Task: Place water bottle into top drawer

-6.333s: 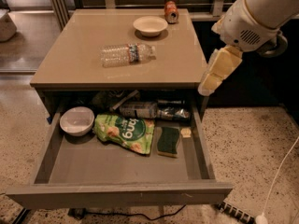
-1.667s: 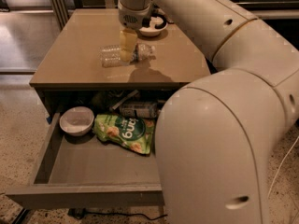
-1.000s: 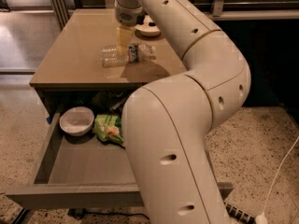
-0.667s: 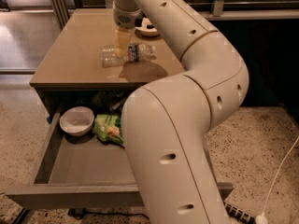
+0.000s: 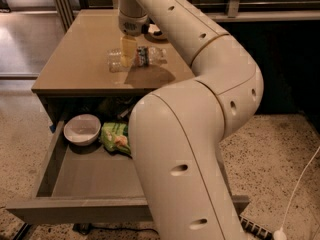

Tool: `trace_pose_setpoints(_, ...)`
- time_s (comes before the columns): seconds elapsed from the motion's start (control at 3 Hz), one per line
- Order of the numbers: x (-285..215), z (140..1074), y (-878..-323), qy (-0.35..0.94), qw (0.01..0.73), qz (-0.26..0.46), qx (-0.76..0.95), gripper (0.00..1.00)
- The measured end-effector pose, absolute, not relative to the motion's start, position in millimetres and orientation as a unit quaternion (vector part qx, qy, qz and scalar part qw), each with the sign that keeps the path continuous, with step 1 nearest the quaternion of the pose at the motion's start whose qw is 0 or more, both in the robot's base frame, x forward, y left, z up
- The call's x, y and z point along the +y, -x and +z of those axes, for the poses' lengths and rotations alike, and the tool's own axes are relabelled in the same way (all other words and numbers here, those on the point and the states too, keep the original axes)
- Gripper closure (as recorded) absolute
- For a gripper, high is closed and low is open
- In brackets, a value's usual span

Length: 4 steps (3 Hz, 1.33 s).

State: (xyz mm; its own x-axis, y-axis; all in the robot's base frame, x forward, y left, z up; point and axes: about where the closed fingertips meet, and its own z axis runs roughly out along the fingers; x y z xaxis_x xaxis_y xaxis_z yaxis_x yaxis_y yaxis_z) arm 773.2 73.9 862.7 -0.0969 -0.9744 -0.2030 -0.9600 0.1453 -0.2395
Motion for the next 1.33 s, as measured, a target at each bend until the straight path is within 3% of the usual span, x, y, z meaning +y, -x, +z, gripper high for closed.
trace_pose_setpoints(0.67,86.5,841.0,-759.9,0.673,0.137,-0.016,0.727,0.02)
trace_pose_setpoints(1.33,86.5,841.0,-759.9,0.673,0.137,-0.016,0.727,0.48)
